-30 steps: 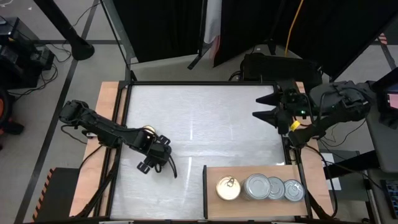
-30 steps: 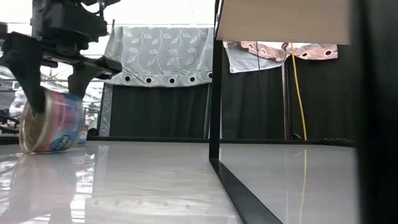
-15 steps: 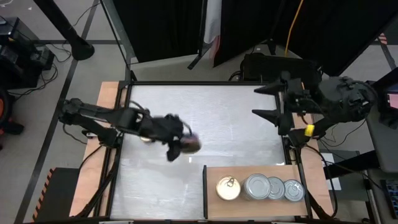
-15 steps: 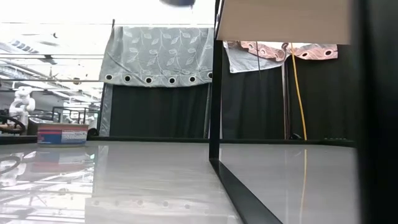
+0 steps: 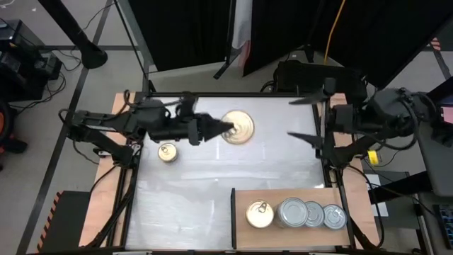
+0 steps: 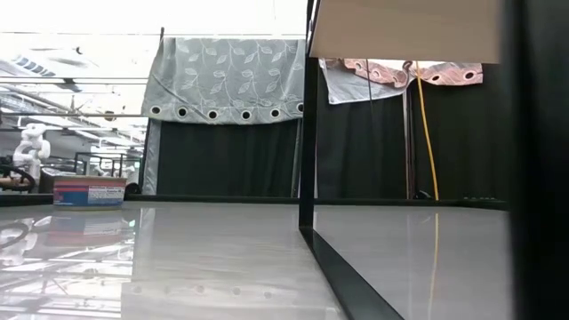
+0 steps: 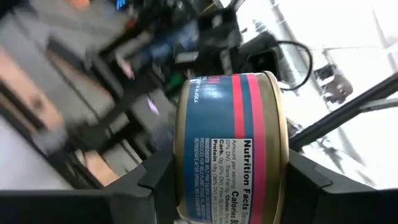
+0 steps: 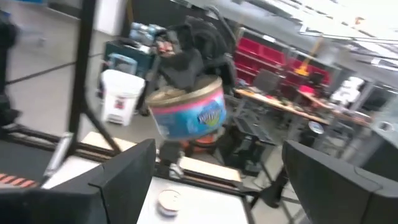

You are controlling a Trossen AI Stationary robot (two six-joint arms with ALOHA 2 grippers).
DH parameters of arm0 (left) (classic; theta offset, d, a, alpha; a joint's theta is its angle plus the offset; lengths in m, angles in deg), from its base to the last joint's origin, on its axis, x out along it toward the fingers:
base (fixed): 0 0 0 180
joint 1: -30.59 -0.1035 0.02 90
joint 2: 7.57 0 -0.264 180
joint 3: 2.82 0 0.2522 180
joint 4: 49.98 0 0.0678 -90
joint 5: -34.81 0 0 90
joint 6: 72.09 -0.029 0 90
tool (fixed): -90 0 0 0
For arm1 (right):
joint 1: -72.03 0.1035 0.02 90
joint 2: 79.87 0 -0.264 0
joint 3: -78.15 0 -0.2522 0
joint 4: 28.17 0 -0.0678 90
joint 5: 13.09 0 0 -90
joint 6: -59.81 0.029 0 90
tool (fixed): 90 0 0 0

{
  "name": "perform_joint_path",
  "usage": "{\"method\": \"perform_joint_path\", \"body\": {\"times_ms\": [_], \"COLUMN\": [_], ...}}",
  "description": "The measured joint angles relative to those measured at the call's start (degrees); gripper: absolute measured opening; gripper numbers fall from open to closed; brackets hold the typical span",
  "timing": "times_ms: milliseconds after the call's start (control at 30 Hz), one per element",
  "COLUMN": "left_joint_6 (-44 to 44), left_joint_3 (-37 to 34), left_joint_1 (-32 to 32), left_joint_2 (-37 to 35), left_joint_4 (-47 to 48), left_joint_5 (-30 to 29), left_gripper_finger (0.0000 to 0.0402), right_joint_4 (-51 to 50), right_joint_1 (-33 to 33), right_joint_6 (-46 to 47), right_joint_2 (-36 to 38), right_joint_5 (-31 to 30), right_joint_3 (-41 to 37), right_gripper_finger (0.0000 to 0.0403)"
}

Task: Stack canned seafood by type on shelf
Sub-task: Stack the blue and pink tuna can on top of the other blue and pink tuna can on the shelf

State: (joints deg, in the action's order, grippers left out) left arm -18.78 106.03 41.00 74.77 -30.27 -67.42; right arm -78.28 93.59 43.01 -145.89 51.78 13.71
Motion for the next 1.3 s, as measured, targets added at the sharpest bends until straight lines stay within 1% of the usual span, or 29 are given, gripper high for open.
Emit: {"method": "perform_joint_path", "body": {"times_ms": [167,267,333,400,433,500,600,667,800,1033,1100,1233,1300], "left_joint_6": [15.7,23.3,27.8,31.1,31.9,33.4,34.5,36.3,38.8,39.2,38.2,36.1,35.6], "left_joint_3": [-0.1,-0.1,-0.1,-0.1,-0.2,-0.2,-0.1,-0.1,-0.2,-0.2,-0.2,-0.1,-0.1], "left_joint_1": [3.2,5.4,7.0,8.7,9.5,11.2,13.3,14.5,15.7,15.9,15.9,15.9,15.7], "left_joint_2": [3.5,6.8,9.4,11.9,12.9,14.7,16.1,16.7,18.2,19.3,19.3,19.2,19.2], "left_joint_4": [-1.3,-5.2,-9.1,-13.0,-14.5,-16.8,-16.5,-13.5,-6.5,0.4,1.3,1.2,1.7], "left_joint_5": [0.3,0.3,0.3,1.2,1.4,1.4,1.1,0.6,-0.1,-0.3,-0.2,-0.2,0.0], "left_gripper_finger": [0.0194,0.0194,0.0194,0.0194,0.0194,0.0194,0.0194,0.0194,0.0194,0.0194,0.0204,0.0239,0.0248], "right_joint_4": [-0.4,-1.4,-2.8,-4.6,-5.9,-9.0,-13.6,-16.6,-20.4,-20.9,-20.9,-20.9,-20.9], "right_joint_1": [4.7,8.2,10.1,11.7,12.4,13.5,14.8,15.5,16.5,16.5,16.5,16.5,16.5], "right_joint_6": [1.0,0.8,3.8,10.5,14.2,20.1,25.8,29.1,34.4,35.7,35.7,36.5,36.7], "right_joint_2": [-0.1,-0.2,-0.2,-0.1,-0.1,0.0,0.1,0.1,0.1,0.1,0.1,0.1,0.1], "right_joint_5": [0.0,0.0,0.1,0.1,0.3,3.4,9.7,12.1,12.4,12.6,12.6,12.2,11.8], "right_joint_3": [0.0,0.0,0.0,0.0,0.0,0.0,0.0,0.0,0.0,0.0,0.0,0.0,0.0], "right_gripper_finger": [0.034,0.034,0.034,0.034,0.034,0.034,0.034,0.034,0.034,0.034,0.034,0.034,0.034]}}
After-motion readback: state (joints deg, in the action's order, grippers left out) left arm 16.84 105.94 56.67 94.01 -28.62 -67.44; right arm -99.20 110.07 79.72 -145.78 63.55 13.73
